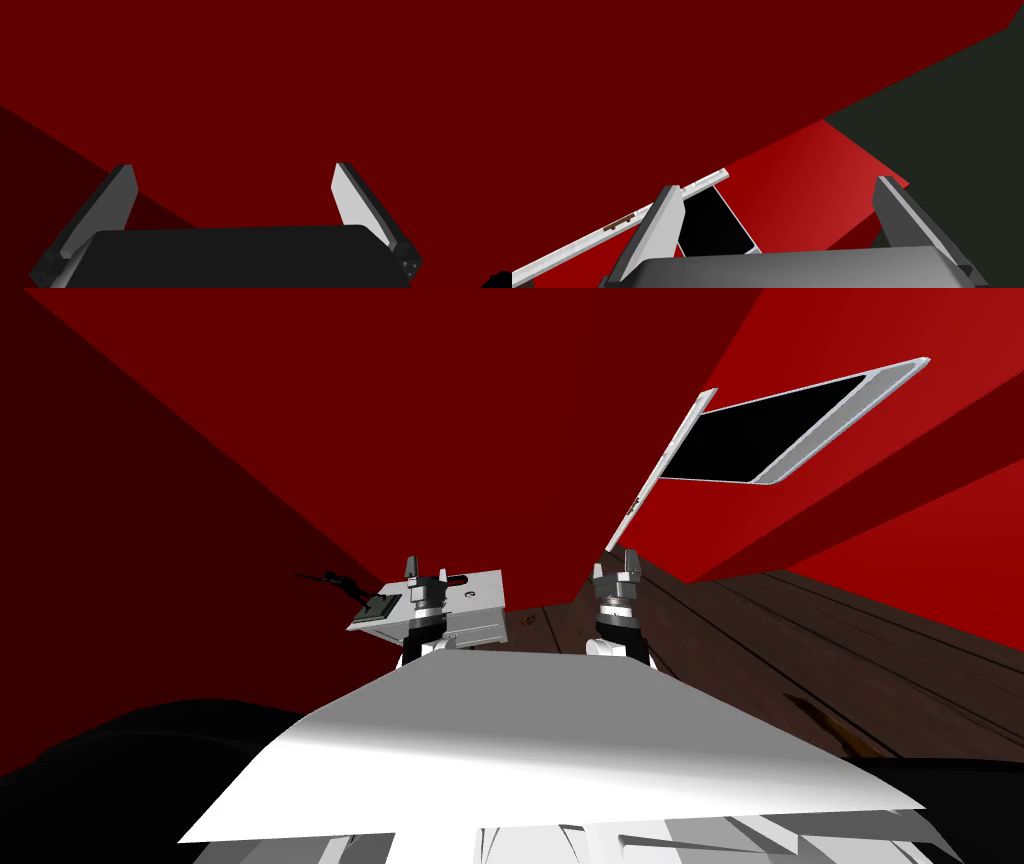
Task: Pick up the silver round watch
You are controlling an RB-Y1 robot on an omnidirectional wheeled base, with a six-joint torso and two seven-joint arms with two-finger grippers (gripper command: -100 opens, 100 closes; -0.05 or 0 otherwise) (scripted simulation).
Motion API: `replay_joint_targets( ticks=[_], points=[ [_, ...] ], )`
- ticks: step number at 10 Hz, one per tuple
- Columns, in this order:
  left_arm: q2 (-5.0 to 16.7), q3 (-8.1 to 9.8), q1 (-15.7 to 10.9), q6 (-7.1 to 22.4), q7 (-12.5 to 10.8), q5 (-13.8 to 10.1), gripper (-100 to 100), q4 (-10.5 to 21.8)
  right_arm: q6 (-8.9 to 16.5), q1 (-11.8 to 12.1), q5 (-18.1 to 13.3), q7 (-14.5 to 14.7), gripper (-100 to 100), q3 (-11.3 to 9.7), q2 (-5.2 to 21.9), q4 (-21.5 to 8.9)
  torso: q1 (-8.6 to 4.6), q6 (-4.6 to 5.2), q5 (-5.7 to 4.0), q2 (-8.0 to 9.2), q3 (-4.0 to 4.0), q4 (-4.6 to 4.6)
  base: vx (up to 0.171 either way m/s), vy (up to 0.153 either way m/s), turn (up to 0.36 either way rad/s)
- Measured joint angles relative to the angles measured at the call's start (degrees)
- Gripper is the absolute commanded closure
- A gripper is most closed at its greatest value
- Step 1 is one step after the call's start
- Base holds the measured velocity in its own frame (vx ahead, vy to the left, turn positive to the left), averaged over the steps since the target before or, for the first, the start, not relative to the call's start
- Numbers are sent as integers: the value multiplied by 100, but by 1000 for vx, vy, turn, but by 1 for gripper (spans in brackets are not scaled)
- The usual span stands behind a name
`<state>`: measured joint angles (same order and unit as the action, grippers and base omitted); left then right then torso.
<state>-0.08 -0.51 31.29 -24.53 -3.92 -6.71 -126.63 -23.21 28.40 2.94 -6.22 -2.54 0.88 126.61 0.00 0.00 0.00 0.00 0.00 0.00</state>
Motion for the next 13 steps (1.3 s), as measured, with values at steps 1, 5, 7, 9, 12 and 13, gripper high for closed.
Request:
replay_joint_targets(
  ticks=[1,5,7,9,12,13],
  points=[
    [143,47,-1,76,10,-28,-100,32,0,0,0,0,0,0,0,0,-7,1,-1,-1,-1,0,9,-52,-32],
    [579,280,-123,589,166,-135,-100,369,0,0,0,0,0,-1,-1,0,-31,1,-7,0,0,0,4,-85,-45],
    [796,479,-167,898,249,-237,-100,586,0,0,0,0,0,-1,-1,0,-37,1,-8,0,0,0,-6,-90,-33],
    [902,611,-273,1152,315,-292,-100,791,0,0,0,0,0,-1,-1,0,-25,1,-6,0,0,0,0,-62,-35],
    [1036,826,-354,1587,451,-383,-100,993,0,0,0,0,0,-1,-1,0,-37,1,-8,-3,-2,-1,9,-91,-47],
    [1072,874,-345,1709,485,-408,-100,1046,0,0,0,0,0,-1,-1,0,-33,-1,-8,-1,-1,0,-2,-89,-51]
  ],
)
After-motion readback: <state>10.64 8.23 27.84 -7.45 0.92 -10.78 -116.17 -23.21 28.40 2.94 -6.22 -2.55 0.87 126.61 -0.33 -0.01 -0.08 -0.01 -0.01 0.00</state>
